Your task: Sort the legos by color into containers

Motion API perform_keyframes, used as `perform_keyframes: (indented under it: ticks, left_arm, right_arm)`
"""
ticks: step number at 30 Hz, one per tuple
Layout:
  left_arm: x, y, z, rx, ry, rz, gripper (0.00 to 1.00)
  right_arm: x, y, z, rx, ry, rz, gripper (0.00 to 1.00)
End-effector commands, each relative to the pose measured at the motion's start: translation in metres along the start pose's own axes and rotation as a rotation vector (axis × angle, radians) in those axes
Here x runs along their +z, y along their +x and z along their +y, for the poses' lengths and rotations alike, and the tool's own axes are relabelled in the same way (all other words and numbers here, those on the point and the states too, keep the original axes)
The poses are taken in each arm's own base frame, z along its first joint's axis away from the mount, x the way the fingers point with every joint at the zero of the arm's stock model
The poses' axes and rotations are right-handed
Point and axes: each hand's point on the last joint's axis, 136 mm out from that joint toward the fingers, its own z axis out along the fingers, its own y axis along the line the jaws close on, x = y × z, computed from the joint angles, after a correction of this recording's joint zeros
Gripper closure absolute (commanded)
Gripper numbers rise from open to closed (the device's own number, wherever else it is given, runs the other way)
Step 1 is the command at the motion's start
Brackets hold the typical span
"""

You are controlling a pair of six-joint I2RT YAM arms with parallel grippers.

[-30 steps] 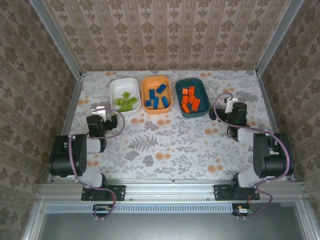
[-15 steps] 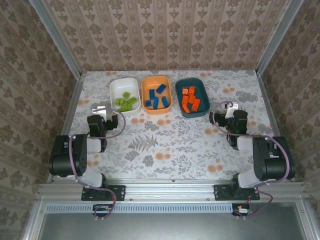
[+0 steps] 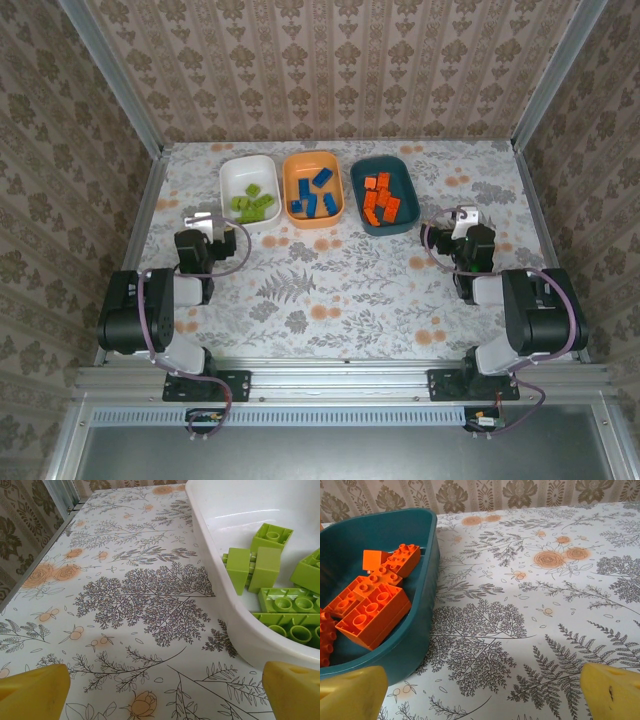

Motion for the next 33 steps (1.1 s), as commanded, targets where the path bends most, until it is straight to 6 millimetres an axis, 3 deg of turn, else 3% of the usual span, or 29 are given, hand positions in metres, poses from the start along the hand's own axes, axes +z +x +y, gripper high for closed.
perform_keyframes:
  ticks: [1, 33]
  left_arm:
    - [0.0027, -0.0178, 0.0002, 0.014, -0.009, -0.048, 0.0]
    - [0.0026, -0.0183, 0.0005, 0.013, -0.01, -0.05, 0.0]
  right_arm:
    - [0.0059, -0.0068, 0.0016, -0.005, 0.005, -0.008, 0.0]
    - [0.0091, -0.0068, 0.0042, -0.038, 0.044, 0.009, 0.0]
